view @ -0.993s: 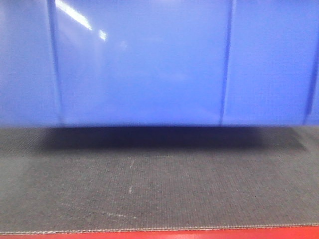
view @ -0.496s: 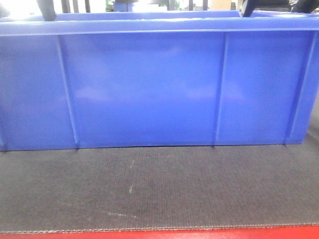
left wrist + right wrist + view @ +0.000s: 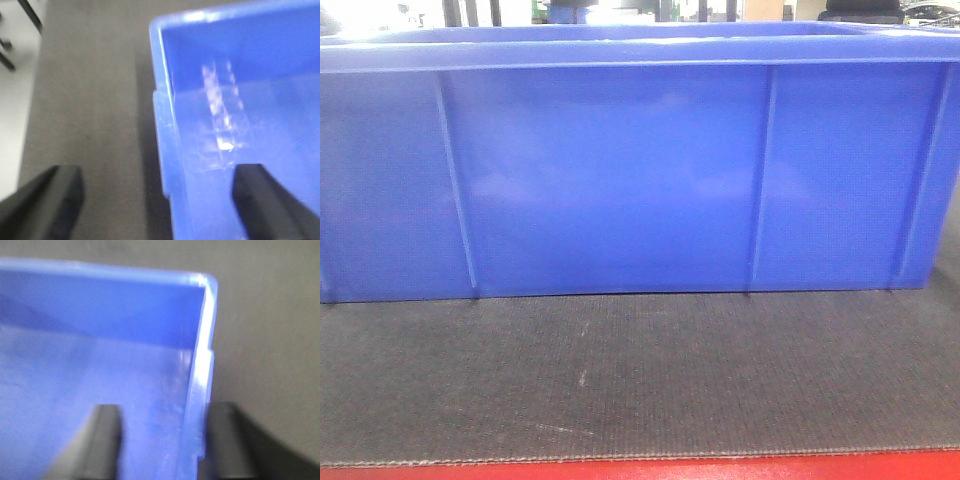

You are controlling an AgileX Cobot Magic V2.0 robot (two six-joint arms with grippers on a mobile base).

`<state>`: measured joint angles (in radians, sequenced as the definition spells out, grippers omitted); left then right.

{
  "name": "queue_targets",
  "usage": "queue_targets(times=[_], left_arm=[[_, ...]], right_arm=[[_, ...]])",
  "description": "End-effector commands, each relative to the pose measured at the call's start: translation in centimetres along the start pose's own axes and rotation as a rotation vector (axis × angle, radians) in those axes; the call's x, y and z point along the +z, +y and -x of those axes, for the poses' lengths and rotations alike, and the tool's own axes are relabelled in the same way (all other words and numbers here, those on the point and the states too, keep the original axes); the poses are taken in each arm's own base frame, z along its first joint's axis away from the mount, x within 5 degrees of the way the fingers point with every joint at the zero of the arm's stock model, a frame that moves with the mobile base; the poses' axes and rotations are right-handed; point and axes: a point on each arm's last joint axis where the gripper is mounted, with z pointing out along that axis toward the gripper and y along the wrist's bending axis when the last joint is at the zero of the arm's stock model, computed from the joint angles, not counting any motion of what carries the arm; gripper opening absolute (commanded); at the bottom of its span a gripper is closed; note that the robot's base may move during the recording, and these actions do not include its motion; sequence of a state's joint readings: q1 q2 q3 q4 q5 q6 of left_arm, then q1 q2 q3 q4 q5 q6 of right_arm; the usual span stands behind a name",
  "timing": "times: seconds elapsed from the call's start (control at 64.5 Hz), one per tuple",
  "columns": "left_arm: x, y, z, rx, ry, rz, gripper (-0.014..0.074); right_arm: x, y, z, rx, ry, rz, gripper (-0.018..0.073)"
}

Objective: Move blue bin to conveyor side
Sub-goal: 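Lower the blue bin onto the grey belt with both grippers, then open both grippers and lift them away from the bin rims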

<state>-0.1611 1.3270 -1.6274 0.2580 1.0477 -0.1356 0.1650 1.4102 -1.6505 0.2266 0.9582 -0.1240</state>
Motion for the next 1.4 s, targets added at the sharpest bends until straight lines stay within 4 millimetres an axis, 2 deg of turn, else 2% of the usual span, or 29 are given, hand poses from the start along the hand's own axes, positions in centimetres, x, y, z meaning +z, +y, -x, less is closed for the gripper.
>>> queue_targets(times=[0.0,0.093,0.202,0.264,0.434,0.605,0.791,0.9,0.993,1.381], left_arm=[[-3.1,0.6,-1.3,-0.001,-0.063,-0.002,0.0314],[-5.8,1.2,-3.6,-0.004,-0.141,-0.011,0.0144],[-7.9,1.5,-6.6,-0.003,-0.231,-0.023,-0.0037],[-9.1,1.8,-8.4,-0.005,-0.283,-0.028,-0.0013],[-10.5,2.0,-14.1,-0.003,-0.364,-0.04,-0.0006],[-10.6,1.9,-19.6,-0.001,-0.448,-0.052,-0.0006],[-10.9,1.7,-23.7,-0.002,-0.629,-0.065,-0.0006],[-11.2,1.8,-25.1,0.017,-0.698,-0.042,-0.0006],[-11.9,2.0,-25.8,0.009,-0.735,-0.036,-0.0006],[-12.6,2.2,-26.3,0.001,-0.774,-0.033,-0.0006]], right_arm=[[-3.1,0.5,-0.7,-0.016,-0.056,-0.002,0.0048],[-5.2,0.9,-2.7,-0.016,-0.083,-0.006,-0.008],[-7.2,1.1,-5.8,-0.013,-0.121,-0.013,-0.0071],[-7.8,1.2,-8.3,-0.007,-0.135,-0.02,-0.0069],[-9.8,1.3,-14.4,-0.025,-0.249,-0.043,-0.0069],[-11.7,1.3,-19.9,-0.065,-0.425,-0.072,-0.0069],[-13.2,1.3,-24.5,-0.08,-0.639,-0.095,-0.0069],[-13.8,1.4,-25.9,-0.085,-0.702,-0.097,-0.0069],[-14.2,1.5,-26.1,-0.088,-0.726,-0.097,-0.0069],[-14.4,1.4,-25.9,-0.088,-0.751,-0.101,-0.0069]])
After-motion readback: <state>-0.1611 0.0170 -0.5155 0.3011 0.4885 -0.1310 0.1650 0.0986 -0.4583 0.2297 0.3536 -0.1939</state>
